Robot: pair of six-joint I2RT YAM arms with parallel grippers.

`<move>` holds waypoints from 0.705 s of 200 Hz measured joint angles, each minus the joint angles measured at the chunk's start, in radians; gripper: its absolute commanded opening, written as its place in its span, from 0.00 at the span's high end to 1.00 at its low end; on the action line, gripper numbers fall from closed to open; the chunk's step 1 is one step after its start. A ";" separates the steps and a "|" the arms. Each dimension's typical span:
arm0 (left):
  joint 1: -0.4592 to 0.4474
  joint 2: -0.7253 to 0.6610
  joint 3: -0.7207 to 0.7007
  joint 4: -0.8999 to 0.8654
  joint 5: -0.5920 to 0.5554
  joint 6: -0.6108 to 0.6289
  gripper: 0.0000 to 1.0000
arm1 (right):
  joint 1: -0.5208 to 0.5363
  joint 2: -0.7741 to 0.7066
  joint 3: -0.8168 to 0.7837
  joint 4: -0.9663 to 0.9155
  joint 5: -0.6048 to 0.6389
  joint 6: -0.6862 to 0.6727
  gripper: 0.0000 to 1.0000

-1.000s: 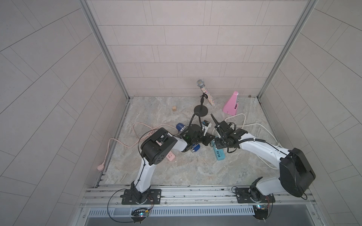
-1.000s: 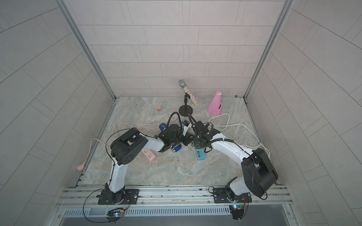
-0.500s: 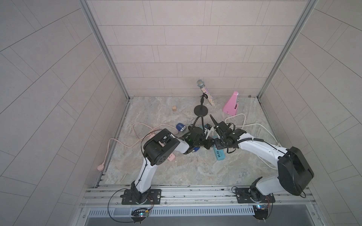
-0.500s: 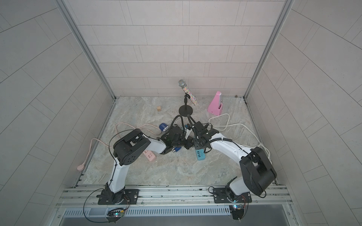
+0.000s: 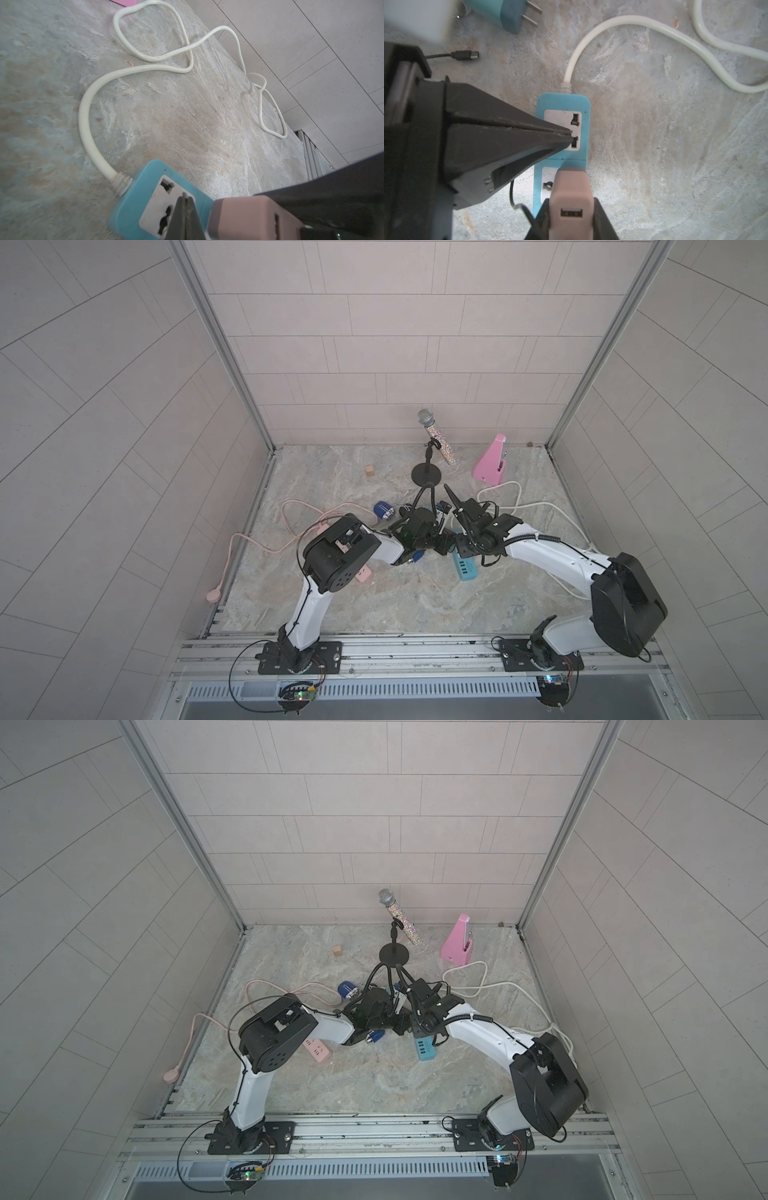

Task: Unplug the electric shaver
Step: Remove the plug from the socket.

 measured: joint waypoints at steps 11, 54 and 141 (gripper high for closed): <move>0.000 0.000 0.000 0.000 -0.004 0.000 1.00 | 0.003 -0.013 0.000 -0.003 0.005 0.000 0.84; 0.000 0.000 0.000 0.000 -0.024 0.005 1.00 | 0.003 -0.051 0.005 -0.019 0.021 0.000 0.84; 0.012 -0.185 -0.010 -0.301 -0.140 0.055 0.63 | -0.043 -0.232 0.060 -0.082 -0.013 0.003 0.79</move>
